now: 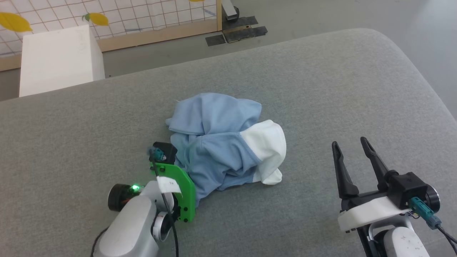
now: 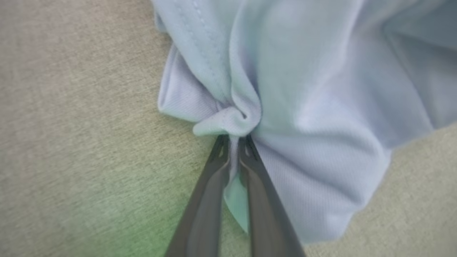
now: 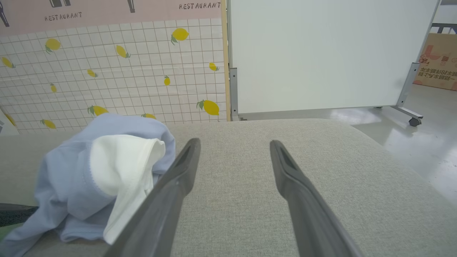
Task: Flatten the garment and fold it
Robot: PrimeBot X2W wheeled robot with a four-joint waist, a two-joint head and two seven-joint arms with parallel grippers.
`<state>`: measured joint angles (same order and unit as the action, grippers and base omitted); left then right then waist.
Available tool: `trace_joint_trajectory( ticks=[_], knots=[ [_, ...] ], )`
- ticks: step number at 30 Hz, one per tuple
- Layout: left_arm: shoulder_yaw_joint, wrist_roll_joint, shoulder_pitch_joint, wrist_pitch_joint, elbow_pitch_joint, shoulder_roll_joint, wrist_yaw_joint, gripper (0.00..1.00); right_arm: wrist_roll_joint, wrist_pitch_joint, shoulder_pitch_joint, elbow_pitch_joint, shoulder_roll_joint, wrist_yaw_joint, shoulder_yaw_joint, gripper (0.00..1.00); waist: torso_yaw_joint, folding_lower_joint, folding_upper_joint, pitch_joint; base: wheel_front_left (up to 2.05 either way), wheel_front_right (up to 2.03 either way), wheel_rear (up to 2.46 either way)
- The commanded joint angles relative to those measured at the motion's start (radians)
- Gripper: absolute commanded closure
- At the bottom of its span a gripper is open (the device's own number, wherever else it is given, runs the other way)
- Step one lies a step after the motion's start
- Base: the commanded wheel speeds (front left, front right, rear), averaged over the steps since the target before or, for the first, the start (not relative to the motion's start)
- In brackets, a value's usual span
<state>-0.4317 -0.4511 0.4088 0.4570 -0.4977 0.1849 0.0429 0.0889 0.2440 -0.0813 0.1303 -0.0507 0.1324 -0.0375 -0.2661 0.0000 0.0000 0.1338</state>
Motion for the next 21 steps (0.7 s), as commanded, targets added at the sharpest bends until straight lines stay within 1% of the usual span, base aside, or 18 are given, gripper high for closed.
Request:
trace_joint_trajectory(
  ticks=[1, 6, 7, 11, 13, 17, 21],
  knots=[
    [0.004, 0.004, -0.041, -0.030, -0.008, 0.002, 0.016, 1.00, 0.004, 0.009, -0.008, 0.003, 0.001, -0.002, 0.001, 0.00, 0.013, 0.0000, 0.0000, -0.005, 0.00, 0.00, 0.00],
    [0.095, -0.013, -0.078, -0.252, 0.061, -0.008, 0.079, 1.00, -0.001, 0.010, -0.004, 0.005, 0.001, -0.002, 0.004, 0.00, 0.055, 0.0000, 0.0000, -0.025, 0.00, 0.00, 0.00],
    [0.119, -0.016, -0.091, -0.300, 0.079, -0.006, 0.098, 1.00, -0.003, 0.011, -0.002, 0.005, 0.001, -0.002, 0.003, 0.00, 0.066, 0.0000, 0.0000, -0.031, 0.00, 0.00, 0.00],
    [0.227, -0.072, -0.172, -0.428, 0.149, -0.012, 0.152, 1.00, -0.013, 0.008, 0.007, 0.003, 0.001, -0.002, 0.002, 0.00, 0.109, 0.0000, 0.0000, -0.054, 0.00, 0.00, 0.00],
    [0.285, -0.100, -0.230, -0.478, 0.191, -0.004, 0.176, 1.00, -0.014, 0.005, 0.011, 0.000, 0.001, -0.002, 0.002, 0.00, 0.130, 0.0000, 0.0000, -0.064, 0.00, 0.00, 0.00],
    [0.377, -0.124, -0.357, -0.523, 0.251, 0.035, 0.229, 1.00, -0.021, -0.003, 0.023, -0.009, 0.001, -0.002, 0.002, 0.00, 0.172, 0.0000, 0.0000, -0.081, 0.00, 0.00, 0.00],
    [0.437, -0.131, -0.460, -0.517, 0.274, 0.073, 0.281, 1.00, -0.026, -0.013, 0.032, -0.017, 0.001, -0.002, 0.002, 0.00, 0.209, 0.0000, 0.0000, -0.091, 0.00, 0.00, 0.00]
  ],
)
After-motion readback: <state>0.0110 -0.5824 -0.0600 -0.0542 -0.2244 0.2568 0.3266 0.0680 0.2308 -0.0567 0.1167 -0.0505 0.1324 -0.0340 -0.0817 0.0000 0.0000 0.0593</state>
